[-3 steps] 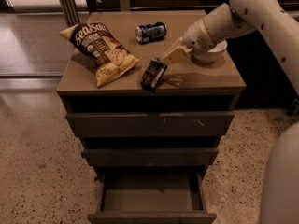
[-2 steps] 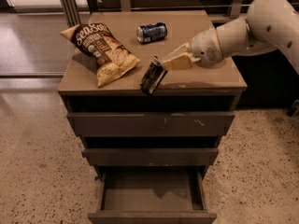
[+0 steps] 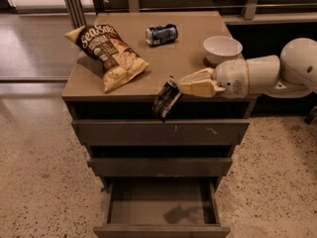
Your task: Place rxbar chocolate into bottom drawer
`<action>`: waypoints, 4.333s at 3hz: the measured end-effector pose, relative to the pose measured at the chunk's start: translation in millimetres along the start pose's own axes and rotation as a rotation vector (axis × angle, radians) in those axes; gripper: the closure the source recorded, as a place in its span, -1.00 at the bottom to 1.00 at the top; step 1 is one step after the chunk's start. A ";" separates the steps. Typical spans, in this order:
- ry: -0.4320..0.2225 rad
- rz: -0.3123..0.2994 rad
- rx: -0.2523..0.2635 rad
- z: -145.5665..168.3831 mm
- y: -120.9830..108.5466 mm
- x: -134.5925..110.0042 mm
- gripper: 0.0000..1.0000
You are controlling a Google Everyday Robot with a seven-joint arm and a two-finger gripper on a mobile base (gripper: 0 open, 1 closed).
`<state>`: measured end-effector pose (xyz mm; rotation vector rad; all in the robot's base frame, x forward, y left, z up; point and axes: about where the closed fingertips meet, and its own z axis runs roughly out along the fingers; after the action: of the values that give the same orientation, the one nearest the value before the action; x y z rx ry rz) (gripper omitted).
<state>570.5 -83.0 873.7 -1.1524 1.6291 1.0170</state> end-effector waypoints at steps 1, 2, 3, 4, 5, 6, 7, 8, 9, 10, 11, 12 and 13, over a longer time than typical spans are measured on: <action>-0.038 0.028 0.048 -10.4 19.7 9.2 1.00; -0.044 0.043 0.169 -18.9 42.6 18.7 1.00; 0.003 0.103 0.310 -22.6 49.9 43.8 1.00; 0.003 0.103 0.310 -22.6 50.0 43.6 1.00; -0.026 0.120 0.303 -19.1 53.9 66.3 1.00; -0.103 0.180 0.353 -16.8 63.3 125.2 1.00; -0.124 0.229 0.484 -28.5 69.4 196.4 1.00; -0.125 0.303 0.606 -42.6 71.7 256.5 1.00; -0.126 0.387 0.644 -50.9 60.9 302.0 1.00; -0.116 0.493 0.600 -44.3 43.2 344.0 1.00; -0.103 0.497 0.600 -43.6 43.1 349.9 1.00; -0.136 0.522 0.608 -48.7 38.0 357.5 1.00; -0.197 0.559 0.624 -54.3 20.3 391.4 1.00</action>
Offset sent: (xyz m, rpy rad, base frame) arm -0.0789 -0.0309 -0.0204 -0.0163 -0.0316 -0.4021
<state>465.7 -227.0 520.4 -0.1766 1.9506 0.8158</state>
